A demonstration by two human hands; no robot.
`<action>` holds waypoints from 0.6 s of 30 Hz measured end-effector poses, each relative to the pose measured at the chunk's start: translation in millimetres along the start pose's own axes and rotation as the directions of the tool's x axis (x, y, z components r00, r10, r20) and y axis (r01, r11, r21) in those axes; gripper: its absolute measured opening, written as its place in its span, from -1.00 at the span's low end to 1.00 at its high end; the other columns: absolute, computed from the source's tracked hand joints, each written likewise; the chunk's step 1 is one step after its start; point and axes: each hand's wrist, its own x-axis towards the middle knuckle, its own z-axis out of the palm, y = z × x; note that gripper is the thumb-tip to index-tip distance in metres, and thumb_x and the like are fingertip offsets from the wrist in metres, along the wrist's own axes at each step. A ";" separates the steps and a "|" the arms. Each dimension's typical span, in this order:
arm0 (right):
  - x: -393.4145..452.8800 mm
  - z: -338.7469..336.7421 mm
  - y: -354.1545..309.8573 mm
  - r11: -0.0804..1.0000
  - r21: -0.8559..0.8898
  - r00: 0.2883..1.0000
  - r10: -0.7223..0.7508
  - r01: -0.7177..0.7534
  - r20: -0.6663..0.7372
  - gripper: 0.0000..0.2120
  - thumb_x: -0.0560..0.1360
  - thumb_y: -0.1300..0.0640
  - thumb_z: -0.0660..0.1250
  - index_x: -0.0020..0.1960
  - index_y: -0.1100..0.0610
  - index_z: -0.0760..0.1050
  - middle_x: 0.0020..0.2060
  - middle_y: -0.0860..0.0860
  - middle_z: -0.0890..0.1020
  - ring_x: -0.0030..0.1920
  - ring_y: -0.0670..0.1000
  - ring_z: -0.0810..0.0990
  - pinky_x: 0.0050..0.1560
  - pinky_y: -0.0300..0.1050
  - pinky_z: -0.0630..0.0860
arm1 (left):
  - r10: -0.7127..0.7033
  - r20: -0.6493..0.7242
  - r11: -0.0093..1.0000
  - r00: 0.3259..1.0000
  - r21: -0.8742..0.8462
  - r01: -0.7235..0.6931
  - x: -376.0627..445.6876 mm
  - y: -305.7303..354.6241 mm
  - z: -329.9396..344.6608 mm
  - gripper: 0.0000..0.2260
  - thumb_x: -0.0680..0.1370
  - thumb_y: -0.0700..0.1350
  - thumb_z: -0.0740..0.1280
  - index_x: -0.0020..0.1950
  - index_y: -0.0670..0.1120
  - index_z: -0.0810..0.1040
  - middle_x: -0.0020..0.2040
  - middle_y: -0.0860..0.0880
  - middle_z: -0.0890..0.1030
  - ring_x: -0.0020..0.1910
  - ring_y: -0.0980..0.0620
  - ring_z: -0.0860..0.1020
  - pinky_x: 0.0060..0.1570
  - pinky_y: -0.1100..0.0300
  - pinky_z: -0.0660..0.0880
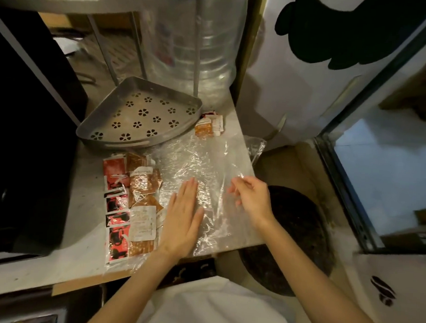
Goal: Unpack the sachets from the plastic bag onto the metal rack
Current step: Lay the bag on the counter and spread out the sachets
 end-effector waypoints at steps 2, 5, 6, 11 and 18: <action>8.3 -15.8 -2.2 0.999 -0.010 0.997 0.051 -0.051 -0.056 -0.81 0.51 0.18 0.26 -0.28 0.12 0.50 -0.36 -0.01 0.57 -0.37 -0.10 0.44 -0.32 -0.25 0.37 | 0.000 0.067 0.993 0.998 0.117 -0.008 0.8 -1.4 0.9 -0.42 0.48 0.25 -0.41 0.46 0.06 -0.23 0.50 0.07 -0.26 0.46 0.19 -0.30 0.46 0.11 -0.26; 19.9 -40.1 -8.4 0.993 -0.007 0.992 0.118 -0.119 -0.048 -0.82 0.51 0.22 0.24 -0.26 0.15 0.49 -0.34 0.03 0.58 -0.29 -0.04 0.50 -0.25 -0.20 0.41 | -0.033 0.135 0.970 0.990 0.243 -0.001 1.2 0.1 1.8 -0.44 0.46 0.23 -0.47 0.44 0.09 -0.31 0.46 0.07 -0.37 0.43 0.15 -0.39 0.46 0.05 -0.29; 22.6 -48.5 -10.6 0.989 -0.013 0.989 0.149 -0.150 -0.016 -0.85 0.51 0.21 0.24 -0.23 0.15 0.49 -0.33 0.03 0.59 -0.28 -0.03 0.51 -0.25 -0.21 0.42 | -0.044 0.147 0.963 0.988 0.268 0.003 1.4 0.5 2.1 -0.43 0.45 0.23 -0.48 0.44 0.08 -0.32 0.46 0.06 -0.38 0.43 0.13 -0.40 0.45 0.04 -0.30; 41.5 -81.5 -7.4 0.984 -0.142 0.993 0.111 -0.104 0.042 -0.87 0.50 0.20 0.27 -0.10 0.25 0.54 -0.34 0.05 0.58 -0.35 -0.04 0.50 -0.31 -0.23 0.43 | -0.063 0.160 0.943 0.985 0.332 0.007 3.9 -3.2 8.1 -0.43 0.46 0.23 -0.47 0.44 0.08 -0.33 0.48 0.04 -0.34 0.44 0.08 -0.38 0.45 0.01 -0.31; 69.0 -94.1 13.5 0.970 -0.233 0.997 0.072 -0.064 0.026 -0.92 0.47 0.17 0.34 -0.17 0.12 0.58 -0.35 0.04 0.59 -0.38 -0.09 0.50 -0.38 -0.31 0.42 | -0.078 0.167 0.935 0.983 0.354 0.014 4.7 -1.7 7.8 -0.43 0.45 0.21 -0.43 0.45 0.07 -0.30 0.49 0.04 -0.31 0.45 0.07 -0.37 0.43 0.04 -0.34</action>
